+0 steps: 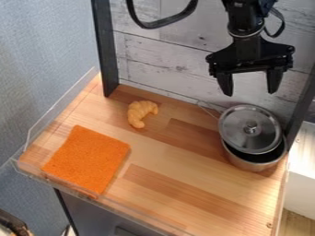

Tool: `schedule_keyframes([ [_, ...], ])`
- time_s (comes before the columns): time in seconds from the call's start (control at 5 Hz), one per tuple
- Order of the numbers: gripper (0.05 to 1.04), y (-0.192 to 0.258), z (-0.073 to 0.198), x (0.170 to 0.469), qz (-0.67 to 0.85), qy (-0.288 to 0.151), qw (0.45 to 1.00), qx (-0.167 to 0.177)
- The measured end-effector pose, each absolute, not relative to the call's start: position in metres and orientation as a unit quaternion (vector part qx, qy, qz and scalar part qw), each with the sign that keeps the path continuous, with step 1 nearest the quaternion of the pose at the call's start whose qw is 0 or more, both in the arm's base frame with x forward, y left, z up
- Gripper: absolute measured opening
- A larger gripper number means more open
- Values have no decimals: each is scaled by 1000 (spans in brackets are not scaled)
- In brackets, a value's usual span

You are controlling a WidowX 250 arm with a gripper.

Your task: Move the orange rag to the lower right side of the table.

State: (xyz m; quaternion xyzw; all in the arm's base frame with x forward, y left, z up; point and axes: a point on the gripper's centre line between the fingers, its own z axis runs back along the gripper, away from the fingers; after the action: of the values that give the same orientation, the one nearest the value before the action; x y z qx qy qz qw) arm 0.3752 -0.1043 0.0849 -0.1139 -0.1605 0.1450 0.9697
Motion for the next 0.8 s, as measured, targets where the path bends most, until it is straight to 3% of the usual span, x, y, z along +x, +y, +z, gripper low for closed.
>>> schedule_keyframes([
  [0.2, 1001, -103, 70, 371, 150, -141, 973, -106],
  [0.6, 1001, -71, 93, 350, 230, -169, 952, -107],
  [0.8, 1001, -33, 99, 334, 290, -183, 935, -87],
])
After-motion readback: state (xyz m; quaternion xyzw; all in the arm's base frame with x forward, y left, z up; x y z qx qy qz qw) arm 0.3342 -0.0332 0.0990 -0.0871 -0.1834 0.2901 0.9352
